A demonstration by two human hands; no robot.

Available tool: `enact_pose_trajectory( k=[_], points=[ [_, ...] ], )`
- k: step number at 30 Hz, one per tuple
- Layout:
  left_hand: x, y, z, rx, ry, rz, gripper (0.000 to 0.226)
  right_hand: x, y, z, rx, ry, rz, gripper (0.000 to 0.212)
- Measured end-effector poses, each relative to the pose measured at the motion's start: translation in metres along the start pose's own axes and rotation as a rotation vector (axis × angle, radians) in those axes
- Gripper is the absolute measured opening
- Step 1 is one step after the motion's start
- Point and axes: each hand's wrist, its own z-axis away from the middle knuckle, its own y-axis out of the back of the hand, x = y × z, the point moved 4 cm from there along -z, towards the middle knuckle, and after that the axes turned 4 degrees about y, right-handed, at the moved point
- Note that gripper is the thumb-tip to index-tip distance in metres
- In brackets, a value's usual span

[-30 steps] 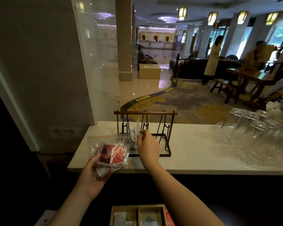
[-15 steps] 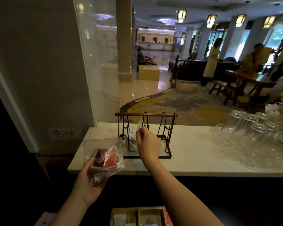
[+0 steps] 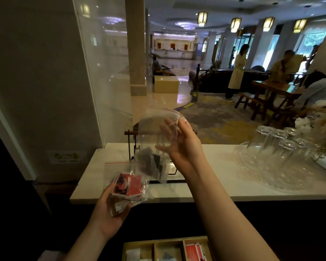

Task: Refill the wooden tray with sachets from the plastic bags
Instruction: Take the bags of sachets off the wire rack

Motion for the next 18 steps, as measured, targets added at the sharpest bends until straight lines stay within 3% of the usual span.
enact_pose_trajectory(
  k=[3,5,9,12,14,16,18],
  points=[
    [-0.012,-0.011,0.006,-0.031,0.051,-0.002,0.032,-0.005,-0.007,0.005,-0.101,-0.141,-0.187,0.047],
    [-0.020,-0.015,0.007,-0.032,0.078,-0.010,0.036,-0.003,-0.013,0.008,-0.123,-0.204,-0.325,0.045],
    [-0.039,-0.023,0.008,-0.046,0.121,-0.047,0.047,0.012,-0.003,0.011,0.077,-0.137,-0.274,0.027],
    [-0.049,-0.026,0.012,-0.053,0.141,-0.073,0.052,0.024,0.023,0.018,0.437,0.058,0.282,0.019],
    [-0.053,-0.021,0.017,-0.038,0.158,-0.065,0.057,0.023,0.031,0.033,0.527,0.291,0.614,0.011],
    [-0.058,-0.015,0.022,-0.032,0.167,-0.080,0.062,0.029,0.029,0.050,0.375,0.469,0.783,0.007],
    [-0.064,-0.007,0.028,-0.036,0.162,-0.100,0.059,0.045,0.032,0.065,0.159,0.498,1.019,0.025]
  ],
)
